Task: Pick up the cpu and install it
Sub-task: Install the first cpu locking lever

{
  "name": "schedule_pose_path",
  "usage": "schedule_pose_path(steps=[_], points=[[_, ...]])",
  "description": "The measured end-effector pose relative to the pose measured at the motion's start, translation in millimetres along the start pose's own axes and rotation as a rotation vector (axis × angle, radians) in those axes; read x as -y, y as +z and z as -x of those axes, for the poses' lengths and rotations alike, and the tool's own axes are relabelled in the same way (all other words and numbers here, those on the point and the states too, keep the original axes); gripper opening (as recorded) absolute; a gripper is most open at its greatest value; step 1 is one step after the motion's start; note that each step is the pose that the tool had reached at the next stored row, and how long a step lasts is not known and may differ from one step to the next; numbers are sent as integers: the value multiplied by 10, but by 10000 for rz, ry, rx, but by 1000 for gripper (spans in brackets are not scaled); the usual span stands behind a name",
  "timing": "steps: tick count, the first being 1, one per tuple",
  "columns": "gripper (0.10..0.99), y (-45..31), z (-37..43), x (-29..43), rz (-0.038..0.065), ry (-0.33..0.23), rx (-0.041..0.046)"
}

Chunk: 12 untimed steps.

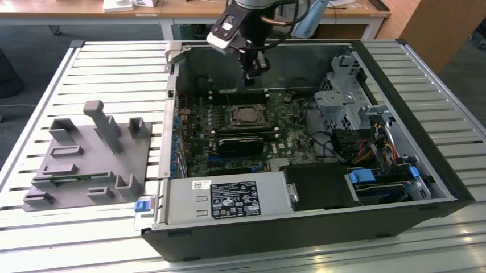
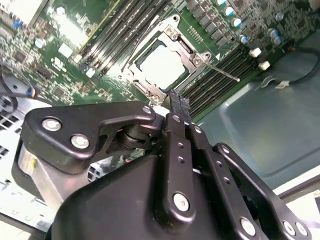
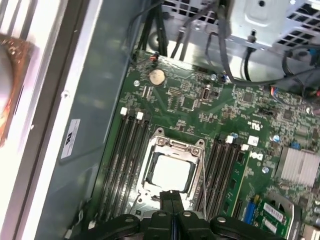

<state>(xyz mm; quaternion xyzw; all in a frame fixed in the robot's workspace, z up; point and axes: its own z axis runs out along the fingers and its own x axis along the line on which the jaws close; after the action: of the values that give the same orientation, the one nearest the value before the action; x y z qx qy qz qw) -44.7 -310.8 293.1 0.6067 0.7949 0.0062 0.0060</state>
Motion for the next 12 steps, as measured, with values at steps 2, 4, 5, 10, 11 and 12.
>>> schedule_pose_path(steps=[2,4,5,10,11,12], points=[[106,1,0,1,1,-362,-6],[106,2,0,1,0,-706,-11],[106,2,0,1,1,-878,-14],[106,3,0,1,3,-1563,-26],[106,3,0,1,4,-1708,-29],[106,3,0,1,4,-1879,-32]])
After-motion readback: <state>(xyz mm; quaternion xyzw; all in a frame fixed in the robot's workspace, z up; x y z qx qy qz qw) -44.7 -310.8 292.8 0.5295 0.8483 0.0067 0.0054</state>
